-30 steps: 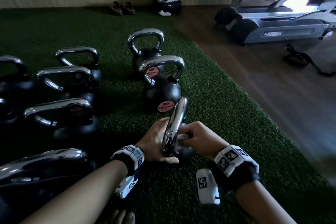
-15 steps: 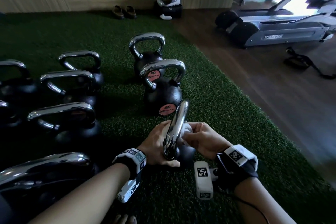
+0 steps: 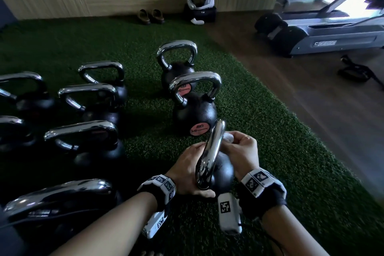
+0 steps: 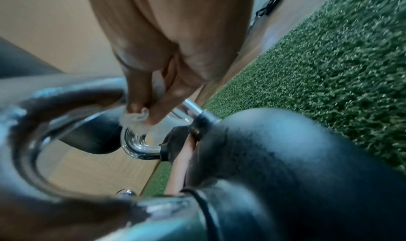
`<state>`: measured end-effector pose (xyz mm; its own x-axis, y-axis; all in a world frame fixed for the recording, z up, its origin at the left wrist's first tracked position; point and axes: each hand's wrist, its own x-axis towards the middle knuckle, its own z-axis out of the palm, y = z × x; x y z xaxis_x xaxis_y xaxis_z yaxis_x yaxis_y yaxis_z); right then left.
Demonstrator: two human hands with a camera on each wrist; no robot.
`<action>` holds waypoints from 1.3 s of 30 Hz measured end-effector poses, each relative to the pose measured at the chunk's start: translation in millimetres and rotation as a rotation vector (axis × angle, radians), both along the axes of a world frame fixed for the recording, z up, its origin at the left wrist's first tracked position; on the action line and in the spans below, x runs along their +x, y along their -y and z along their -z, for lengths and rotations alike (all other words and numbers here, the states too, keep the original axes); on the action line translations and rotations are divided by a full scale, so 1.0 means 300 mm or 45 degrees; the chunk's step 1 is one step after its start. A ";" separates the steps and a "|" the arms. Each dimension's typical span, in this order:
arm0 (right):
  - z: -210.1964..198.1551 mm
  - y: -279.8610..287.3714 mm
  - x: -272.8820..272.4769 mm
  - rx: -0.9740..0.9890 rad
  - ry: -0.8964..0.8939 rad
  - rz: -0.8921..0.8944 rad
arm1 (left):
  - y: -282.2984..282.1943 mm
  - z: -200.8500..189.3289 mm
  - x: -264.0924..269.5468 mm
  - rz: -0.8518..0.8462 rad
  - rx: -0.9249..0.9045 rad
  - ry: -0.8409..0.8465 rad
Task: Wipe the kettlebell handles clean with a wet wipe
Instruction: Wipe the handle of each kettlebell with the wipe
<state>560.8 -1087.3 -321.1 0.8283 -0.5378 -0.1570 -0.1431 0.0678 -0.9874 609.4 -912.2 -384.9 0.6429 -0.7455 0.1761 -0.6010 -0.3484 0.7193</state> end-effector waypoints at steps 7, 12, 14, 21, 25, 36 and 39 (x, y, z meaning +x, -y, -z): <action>-0.019 0.004 0.005 -0.247 -0.013 0.092 | -0.005 0.010 0.001 0.007 0.053 0.010; -0.021 -0.005 0.054 -0.439 -0.073 0.254 | -0.006 0.009 0.002 -0.009 0.058 -0.028; -0.010 -0.009 0.075 -0.530 -0.122 0.293 | -0.008 0.017 0.007 -0.011 0.043 -0.036; 0.004 -0.029 0.094 -0.684 -0.198 0.325 | -0.011 0.025 0.015 0.047 -0.021 -0.026; 0.015 -0.036 0.090 -0.780 -0.302 0.151 | -0.008 0.020 0.018 0.027 -0.009 0.025; -0.088 0.172 0.027 -0.705 -0.242 -0.012 | -0.062 -0.026 -0.087 -0.032 0.181 -0.244; -0.123 0.147 0.048 -0.869 0.058 -0.106 | -0.074 -0.161 -0.173 -0.246 -0.172 -0.242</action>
<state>575.3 -1131.2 -284.1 0.8690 -0.4381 0.2300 -0.0781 -0.5804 -0.8105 557.6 -890.1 -336.6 0.8015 -0.5841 0.1282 -0.3830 -0.3369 0.8601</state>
